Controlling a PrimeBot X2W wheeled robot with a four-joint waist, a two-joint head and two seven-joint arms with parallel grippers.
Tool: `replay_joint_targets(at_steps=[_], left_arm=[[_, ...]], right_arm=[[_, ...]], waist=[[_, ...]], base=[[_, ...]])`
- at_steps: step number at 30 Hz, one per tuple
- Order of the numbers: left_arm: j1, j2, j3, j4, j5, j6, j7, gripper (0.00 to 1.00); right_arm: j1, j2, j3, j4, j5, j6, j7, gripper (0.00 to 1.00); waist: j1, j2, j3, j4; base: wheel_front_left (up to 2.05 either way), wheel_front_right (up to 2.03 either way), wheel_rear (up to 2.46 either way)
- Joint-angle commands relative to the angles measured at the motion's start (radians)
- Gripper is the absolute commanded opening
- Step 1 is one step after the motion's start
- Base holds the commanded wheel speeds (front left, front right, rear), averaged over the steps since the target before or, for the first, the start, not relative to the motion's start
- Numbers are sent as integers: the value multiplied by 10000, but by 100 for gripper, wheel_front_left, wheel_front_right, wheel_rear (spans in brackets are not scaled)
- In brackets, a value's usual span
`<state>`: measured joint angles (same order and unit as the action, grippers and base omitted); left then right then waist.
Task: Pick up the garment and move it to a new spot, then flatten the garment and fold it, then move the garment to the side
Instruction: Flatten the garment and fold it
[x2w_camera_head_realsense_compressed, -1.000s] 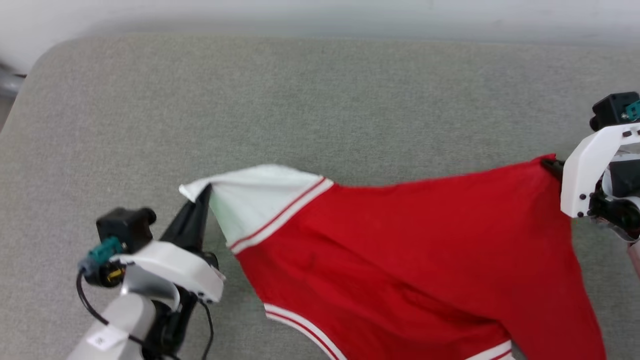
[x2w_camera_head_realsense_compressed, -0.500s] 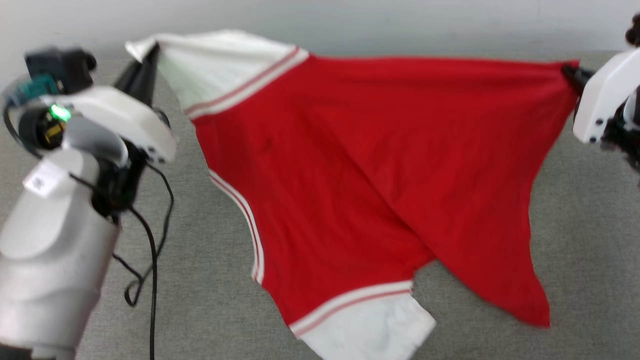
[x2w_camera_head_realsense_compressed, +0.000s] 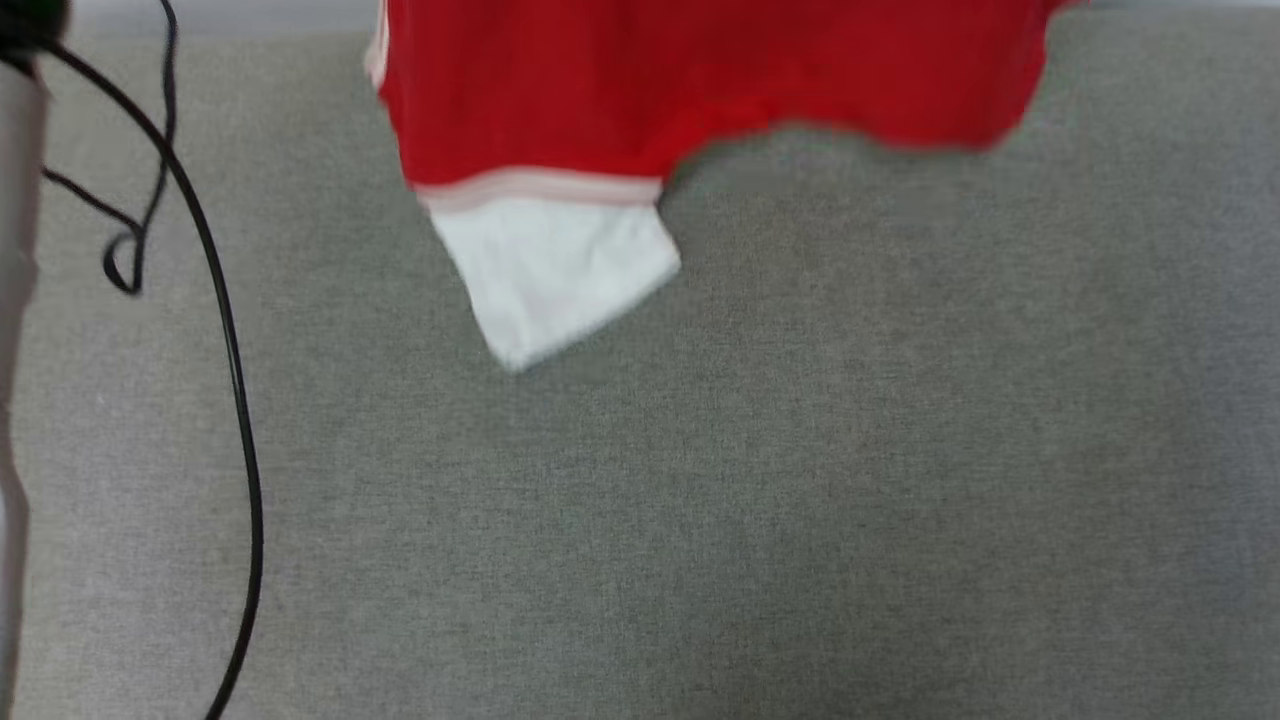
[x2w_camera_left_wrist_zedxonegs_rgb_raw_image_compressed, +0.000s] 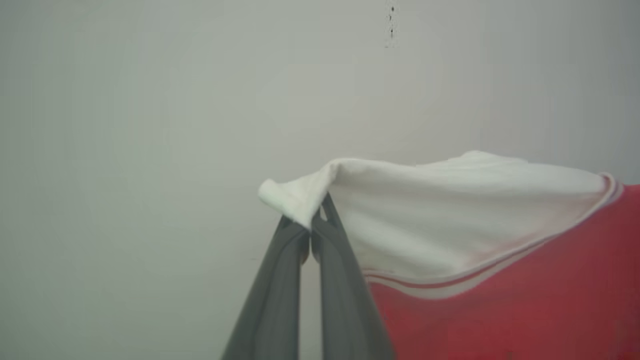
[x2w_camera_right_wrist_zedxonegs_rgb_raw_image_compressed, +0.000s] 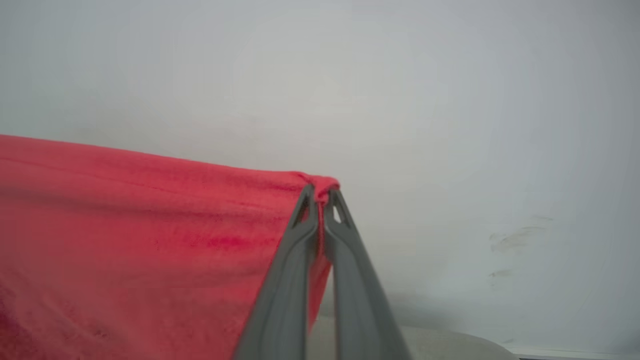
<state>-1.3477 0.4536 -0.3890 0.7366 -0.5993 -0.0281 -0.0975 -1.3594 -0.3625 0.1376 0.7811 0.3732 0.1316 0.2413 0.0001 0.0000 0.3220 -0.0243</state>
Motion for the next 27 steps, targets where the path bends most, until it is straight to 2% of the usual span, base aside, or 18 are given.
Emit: replay_joint_targets(at_steps=[1,7,13,19,27], left_arm=[[-253,51,-37,205,104,-39,-147,0],[-2048,141,-119,1034,429,-272,-588,0],[-2861,91,-174,1806,396,-527,-759,0],[-2573,-166,-16,2654,-208,-831,-846,0],[-722,-436,-108,2988,-1391,-1022,-902,0]], right_arm=[[-218,-19,-73,99,-106,-18,-103,0],[-1709,69,-220,476,-488,-18,-491,0],[-2429,237,-52,924,-602,-18,-948,0],[-2405,331,350,1559,-337,-18,-1215,0],[-704,277,1391,1776,603,-18,-1750,0]], waist=[[-1,0,340,48],[-1,0,1263,45],[-1,0,2090,29],[-1,0,2567,87],[-1,0,2419,122]], base=[[0,0,0],[0,0,0],[0,0,0],[0,0,0],[0,0,0]])
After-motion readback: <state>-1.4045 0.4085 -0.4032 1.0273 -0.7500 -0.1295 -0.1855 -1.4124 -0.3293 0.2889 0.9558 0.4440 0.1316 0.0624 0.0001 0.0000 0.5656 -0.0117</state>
